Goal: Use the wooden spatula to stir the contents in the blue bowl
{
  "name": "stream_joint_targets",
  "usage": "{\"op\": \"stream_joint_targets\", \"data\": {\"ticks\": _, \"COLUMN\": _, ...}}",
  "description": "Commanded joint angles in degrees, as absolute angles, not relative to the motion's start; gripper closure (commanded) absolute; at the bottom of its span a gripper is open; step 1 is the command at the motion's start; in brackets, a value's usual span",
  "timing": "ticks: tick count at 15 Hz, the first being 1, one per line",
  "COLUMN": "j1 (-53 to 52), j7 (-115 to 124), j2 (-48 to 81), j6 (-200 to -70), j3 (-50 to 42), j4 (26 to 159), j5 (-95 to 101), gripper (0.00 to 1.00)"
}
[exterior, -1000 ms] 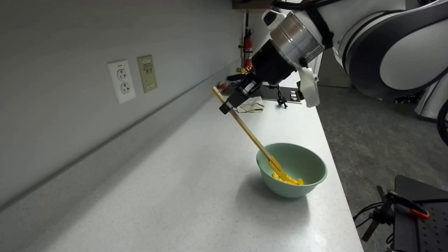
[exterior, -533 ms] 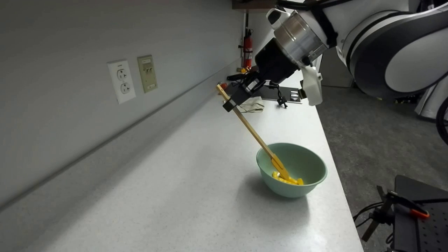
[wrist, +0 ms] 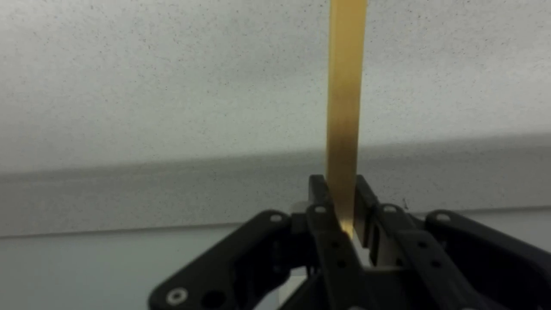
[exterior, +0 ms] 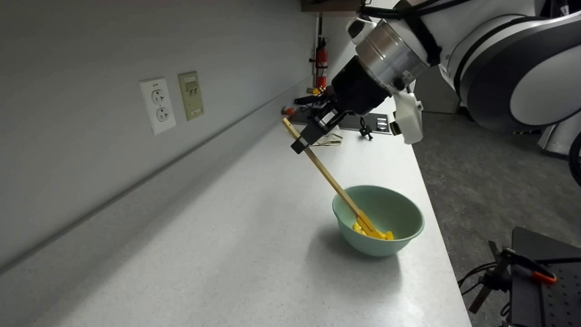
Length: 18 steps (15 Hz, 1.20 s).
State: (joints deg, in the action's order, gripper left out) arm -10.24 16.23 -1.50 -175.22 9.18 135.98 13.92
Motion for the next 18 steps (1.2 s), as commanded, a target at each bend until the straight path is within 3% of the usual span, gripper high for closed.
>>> {"op": "stream_joint_targets", "data": {"ticks": 1, "j1": -10.24, "j7": 16.28, "j2": -1.5, "j6": -175.22, "j3": 9.22, "j4": 136.08, "j5": 13.89, "gripper": 0.83}}
{"op": "stream_joint_targets", "data": {"ticks": 13, "j1": -10.24, "j7": 16.3, "j2": -1.5, "j6": -175.21, "j3": 9.21, "j4": 136.2, "j5": 13.86, "gripper": 0.83}}
{"op": "stream_joint_targets", "data": {"ticks": 14, "j1": -10.24, "j7": 16.3, "j2": -1.5, "j6": -175.21, "j3": 9.21, "j4": 136.2, "j5": 13.86, "gripper": 0.96}}
{"op": "stream_joint_targets", "data": {"ticks": 18, "j1": -9.05, "j7": 18.78, "j2": -1.58, "j6": -176.07, "j3": 8.72, "j4": 136.07, "j5": 18.48, "gripper": 0.96}}
